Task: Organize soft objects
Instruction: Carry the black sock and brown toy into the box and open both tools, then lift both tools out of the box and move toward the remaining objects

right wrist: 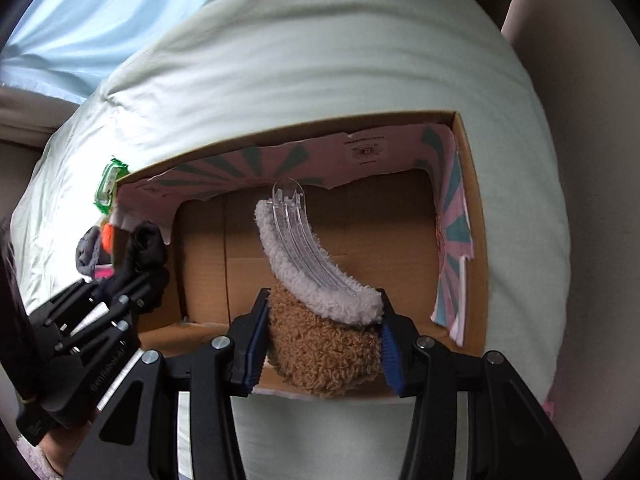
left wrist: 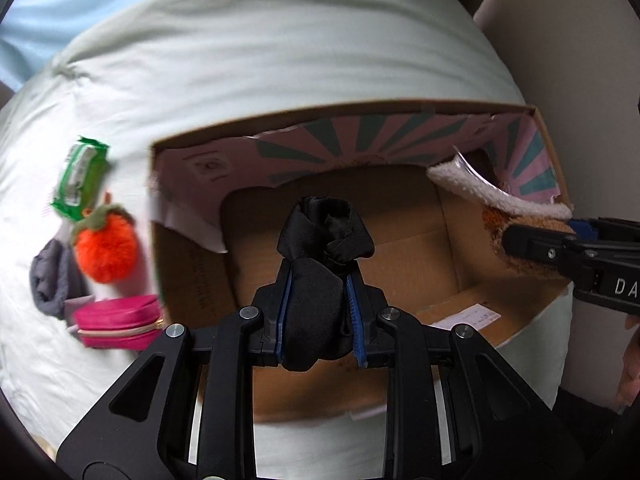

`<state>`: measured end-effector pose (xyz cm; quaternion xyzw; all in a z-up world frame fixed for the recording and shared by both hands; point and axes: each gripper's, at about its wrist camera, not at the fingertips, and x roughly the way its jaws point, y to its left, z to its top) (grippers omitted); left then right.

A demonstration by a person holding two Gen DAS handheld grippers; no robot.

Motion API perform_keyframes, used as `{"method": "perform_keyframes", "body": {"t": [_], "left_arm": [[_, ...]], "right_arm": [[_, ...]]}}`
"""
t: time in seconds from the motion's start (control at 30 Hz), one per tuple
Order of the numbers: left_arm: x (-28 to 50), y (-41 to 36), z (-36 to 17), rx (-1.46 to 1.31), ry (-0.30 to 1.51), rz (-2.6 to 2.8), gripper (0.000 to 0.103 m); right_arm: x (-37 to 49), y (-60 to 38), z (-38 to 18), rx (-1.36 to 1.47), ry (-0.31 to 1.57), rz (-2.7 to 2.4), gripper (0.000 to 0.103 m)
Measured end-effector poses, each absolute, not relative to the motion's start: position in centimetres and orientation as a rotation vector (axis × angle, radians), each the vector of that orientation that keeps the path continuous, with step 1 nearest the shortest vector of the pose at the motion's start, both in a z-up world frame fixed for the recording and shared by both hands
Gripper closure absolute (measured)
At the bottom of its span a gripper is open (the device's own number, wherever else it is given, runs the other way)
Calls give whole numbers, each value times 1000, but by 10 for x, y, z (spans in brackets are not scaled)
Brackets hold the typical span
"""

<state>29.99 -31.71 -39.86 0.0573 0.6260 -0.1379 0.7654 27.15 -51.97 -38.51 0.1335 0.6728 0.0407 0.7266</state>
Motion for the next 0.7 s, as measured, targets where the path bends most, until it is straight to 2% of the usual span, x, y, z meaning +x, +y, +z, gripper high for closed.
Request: {"method": "perform_keyframes", "body": {"t": [0.17, 0.2, 0.23, 0.27, 0.3, 0.33, 0.47, 0.7], "left_arm": [[311, -330, -409, 139, 1384, -324, 80], [312, -330, -410, 136, 1390, -347, 68], [314, -332, -412, 142, 1397, -361, 29], [315, -335, -413, 173, 1391, -349, 9], [316, -338, -412, 205, 1356, -332, 0], [318, -340, -414, 228, 1351, -331, 0], [326, -344, -423, 230, 1374, -342, 0], [319, -338, -408, 202, 1359, -332, 0]], "right_arm": [[286, -519, -400, 300, 1498, 102, 57], [288, -519, -402, 304, 1495, 100, 55], [291, -522, -405, 319, 1497, 96, 48], [293, -523, -407, 340, 1500, 88, 40], [295, -526, -410, 371, 1502, 83, 12], [296, -529, -412, 392, 1497, 81, 0], [295, -536, -411, 397, 1458, 64, 0], [289, -532, -396, 385, 1430, 62, 0]]}}
